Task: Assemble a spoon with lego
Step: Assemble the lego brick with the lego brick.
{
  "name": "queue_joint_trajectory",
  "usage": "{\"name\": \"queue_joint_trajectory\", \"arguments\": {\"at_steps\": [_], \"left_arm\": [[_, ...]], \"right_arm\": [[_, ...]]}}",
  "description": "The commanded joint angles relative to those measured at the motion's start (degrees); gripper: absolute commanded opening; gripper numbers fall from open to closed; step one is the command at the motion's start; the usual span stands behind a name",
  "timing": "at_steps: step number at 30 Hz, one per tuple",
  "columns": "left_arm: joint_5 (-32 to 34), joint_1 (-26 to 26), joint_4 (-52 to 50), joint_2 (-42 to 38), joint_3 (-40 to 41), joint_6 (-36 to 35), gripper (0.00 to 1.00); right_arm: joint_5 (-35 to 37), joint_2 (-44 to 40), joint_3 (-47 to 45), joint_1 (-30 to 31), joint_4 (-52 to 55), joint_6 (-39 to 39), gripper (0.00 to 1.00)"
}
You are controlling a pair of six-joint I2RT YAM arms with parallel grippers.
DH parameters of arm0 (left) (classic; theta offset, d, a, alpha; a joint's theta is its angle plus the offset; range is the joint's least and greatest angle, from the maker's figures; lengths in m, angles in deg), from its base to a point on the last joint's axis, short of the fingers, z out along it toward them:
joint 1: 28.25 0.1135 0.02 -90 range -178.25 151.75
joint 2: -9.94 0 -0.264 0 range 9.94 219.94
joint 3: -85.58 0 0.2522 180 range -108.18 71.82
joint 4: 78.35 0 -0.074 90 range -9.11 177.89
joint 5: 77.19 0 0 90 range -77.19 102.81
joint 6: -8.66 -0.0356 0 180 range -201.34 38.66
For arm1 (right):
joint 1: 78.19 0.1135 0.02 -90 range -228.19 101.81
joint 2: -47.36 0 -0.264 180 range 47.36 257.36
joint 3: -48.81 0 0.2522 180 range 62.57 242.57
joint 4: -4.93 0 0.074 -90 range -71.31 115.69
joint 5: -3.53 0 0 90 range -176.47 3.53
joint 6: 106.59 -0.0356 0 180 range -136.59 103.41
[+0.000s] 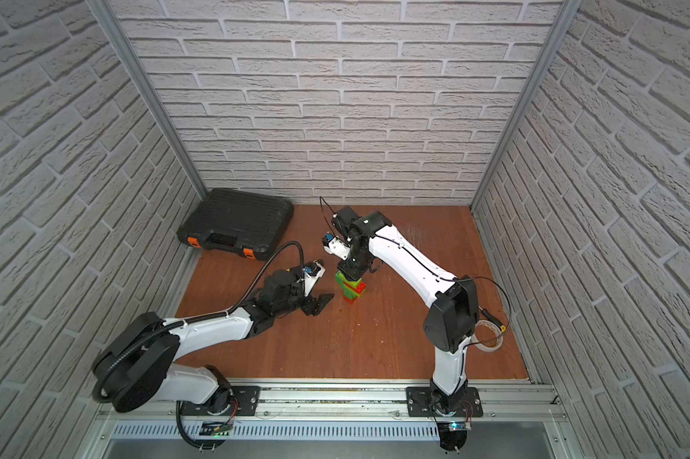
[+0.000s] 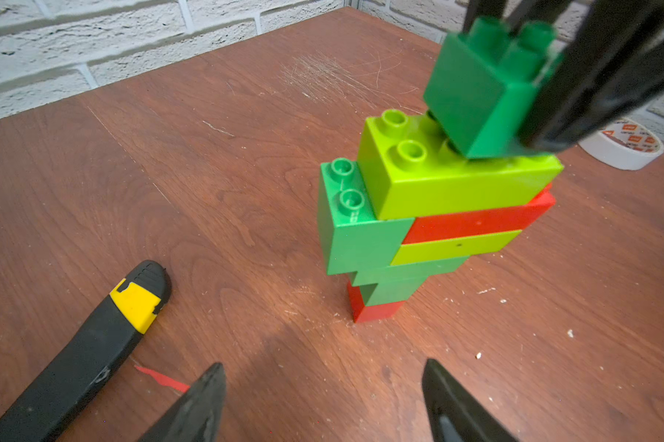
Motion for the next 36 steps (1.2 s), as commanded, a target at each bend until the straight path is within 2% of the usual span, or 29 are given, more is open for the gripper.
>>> {"name": "queue_joint_trajectory", "arguments": {"at_steps": [1, 17, 26, 36], "left_arm": [[0.44, -0.14, 1.55, -0.69, 0.77, 0.27, 0.8], [1.54, -0.14, -1.59, -2.06, 0.27, -0.57, 0.8], [4.91, -1.79, -10.34, -2.43, -3.19, -4.34, 0.79], [6.71, -2.6, -11.46, -2.09, -3.88, -4.84, 0.79]], "right_arm": [[-0.49, 0.22, -0.88, -0.18, 0.43, 0.69, 0.14], [5.19, 3.47, -1.84, 1.22, 1.64, -0.52, 0.14], [5.84, 6.21, 0.18, 2.72, 3.69, -2.03, 0.12], [6.29, 9.89, -0.35, 2.7, 6.23, -3.75, 0.12]]}}
